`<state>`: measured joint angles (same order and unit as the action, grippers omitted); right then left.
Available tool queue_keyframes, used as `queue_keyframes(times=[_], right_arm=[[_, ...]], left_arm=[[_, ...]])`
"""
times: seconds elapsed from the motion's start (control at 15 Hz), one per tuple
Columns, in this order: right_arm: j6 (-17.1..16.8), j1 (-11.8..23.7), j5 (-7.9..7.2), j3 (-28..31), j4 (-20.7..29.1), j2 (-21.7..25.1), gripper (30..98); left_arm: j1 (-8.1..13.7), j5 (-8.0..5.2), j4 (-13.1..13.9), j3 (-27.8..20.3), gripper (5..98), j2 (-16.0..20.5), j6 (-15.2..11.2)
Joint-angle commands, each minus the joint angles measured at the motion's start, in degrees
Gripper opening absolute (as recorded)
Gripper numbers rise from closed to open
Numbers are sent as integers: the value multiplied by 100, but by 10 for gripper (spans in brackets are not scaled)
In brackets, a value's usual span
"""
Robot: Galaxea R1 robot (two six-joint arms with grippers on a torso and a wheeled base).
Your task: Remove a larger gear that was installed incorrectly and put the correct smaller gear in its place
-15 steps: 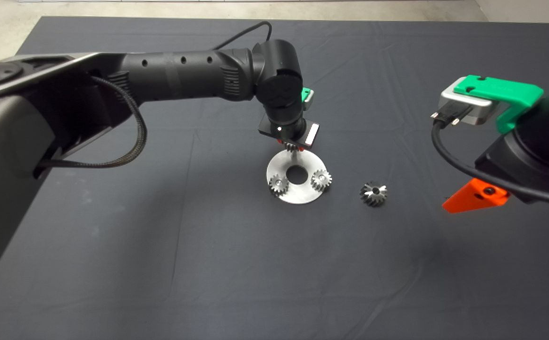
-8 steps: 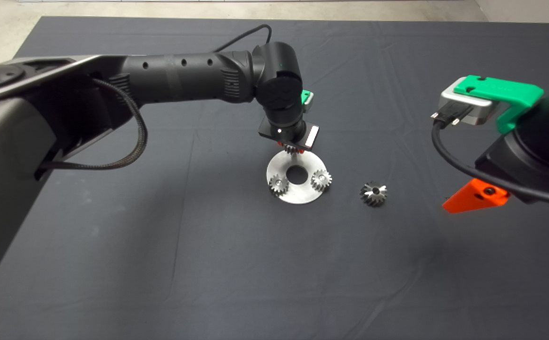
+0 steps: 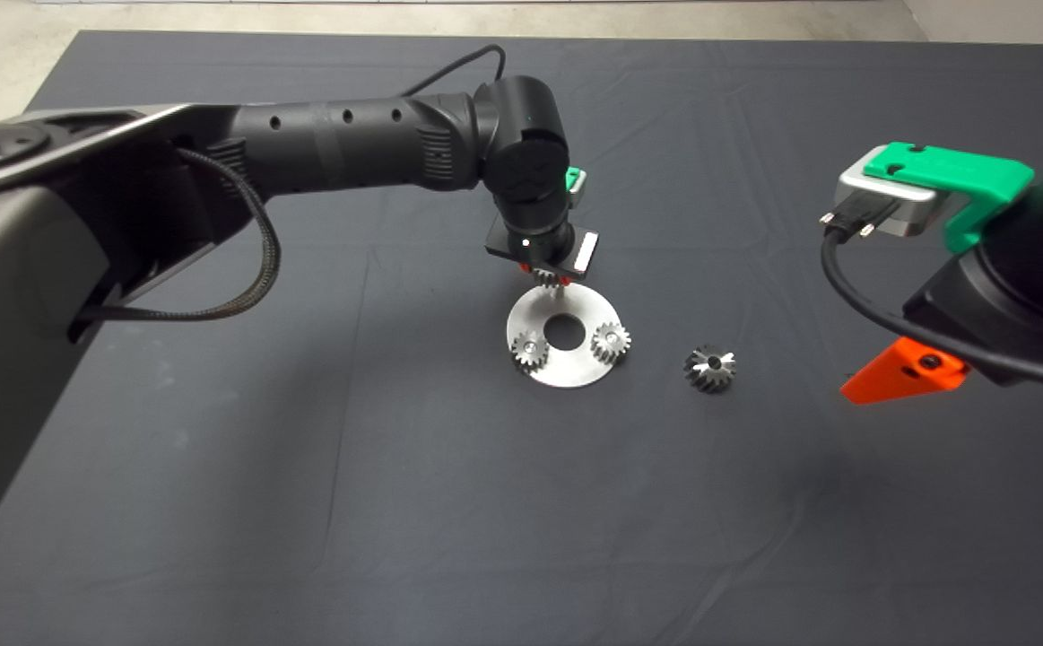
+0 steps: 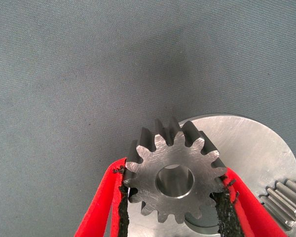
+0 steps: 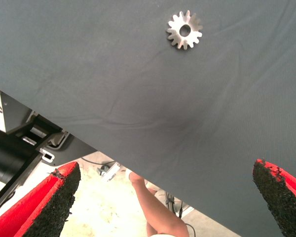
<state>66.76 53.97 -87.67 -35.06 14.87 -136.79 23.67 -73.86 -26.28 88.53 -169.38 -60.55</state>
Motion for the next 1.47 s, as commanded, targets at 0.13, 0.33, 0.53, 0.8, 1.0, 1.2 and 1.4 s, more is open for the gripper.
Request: queue_keyframes(times=[0.13, 0.33, 0.53, 0.8, 1.0, 1.2, 1.4], right_arm=[[30, 141, -66, -32, 174, 7, 923], [30, 141, -66, -26, 183, 7, 923], [30, 141, -66, -26, 183, 7, 923], [30, 141, -66, -26, 174, 94, 923], [30, 141, -66, -26, 175, 121, 923], [30, 141, -74, -26, 174, 121, 923], [30, 141, -74, -26, 174, 121, 923]], left_arm=[[138, 21, 53, -21, 352, -30, 35], [147, 42, 255, -48, 352, -30, 35], [147, 170, 343, -48, 352, -30, 26], [129, 232, 343, -4, 352, -30, 17], [129, 250, 334, -4, 352, -30, 17], [85, 364, 334, 93, 352, -30, 17], [67, 364, 334, 110, 352, -30, 25]])
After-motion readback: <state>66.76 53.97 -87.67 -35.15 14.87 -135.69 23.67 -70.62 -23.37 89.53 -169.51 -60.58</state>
